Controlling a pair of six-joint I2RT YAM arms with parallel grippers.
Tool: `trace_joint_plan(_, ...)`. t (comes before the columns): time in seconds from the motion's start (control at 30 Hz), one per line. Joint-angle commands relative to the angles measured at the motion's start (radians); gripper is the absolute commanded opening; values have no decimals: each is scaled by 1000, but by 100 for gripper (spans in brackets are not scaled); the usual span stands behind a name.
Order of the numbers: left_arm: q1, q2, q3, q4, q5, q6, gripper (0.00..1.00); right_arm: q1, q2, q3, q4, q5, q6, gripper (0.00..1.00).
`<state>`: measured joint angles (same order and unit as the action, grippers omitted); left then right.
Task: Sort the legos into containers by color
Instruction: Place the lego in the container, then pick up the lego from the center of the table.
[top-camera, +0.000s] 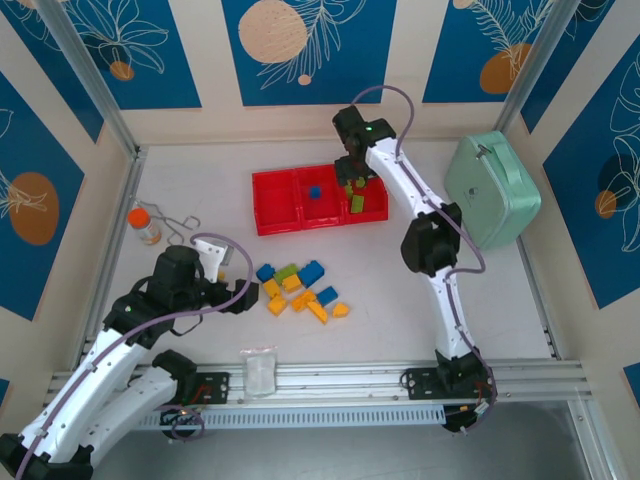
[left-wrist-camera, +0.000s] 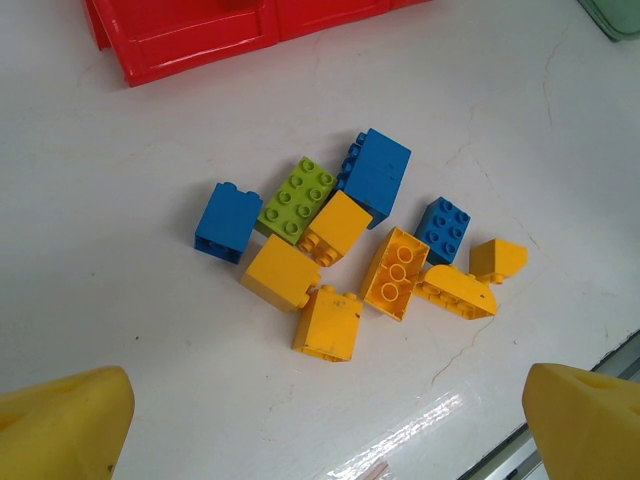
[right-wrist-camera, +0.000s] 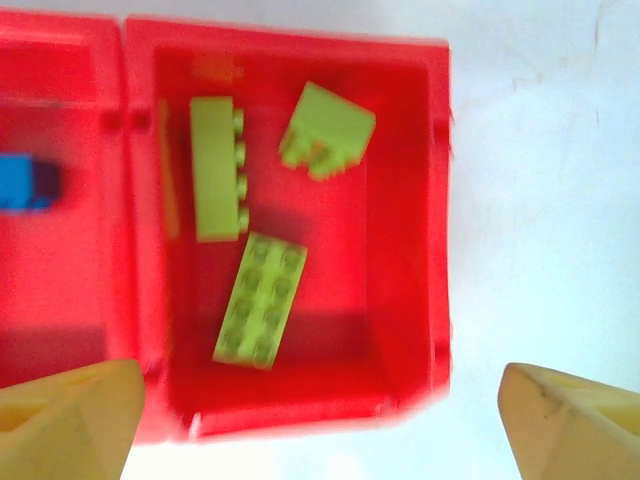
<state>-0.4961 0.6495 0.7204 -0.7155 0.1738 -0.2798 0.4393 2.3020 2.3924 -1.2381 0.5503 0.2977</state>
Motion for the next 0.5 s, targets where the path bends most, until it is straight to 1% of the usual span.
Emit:
trace_joint_plan(0.0, -9, -3, -4, -6, 0, 9, 99, 31, -218, -190, -84, -109, 327, 93)
trace_joint_plan(0.07, -8, -1, -3, -5, -2, 8, 99, 66, -342, -413, 38, -215, 474, 94)
trace_joint_plan(0.13, -8, 1, -1, -6, -4, 7, 99, 106, -432, -593, 133, -268, 623, 96)
trace_joint_plan(0.2, -7, 4, -2, -5, 1, 7, 99, 156, -462, -696, 164, -284, 757, 98)
trace_joint_plan(0.3, -7, 4, -4, -2, 12, 9, 99, 240, -423, -726, 183, -278, 850, 98)
trace_joint_plan(0.47, -7, 0, -4, -1, 24, 13, 99, 320, -265, -610, 113, -297, 905, 98)
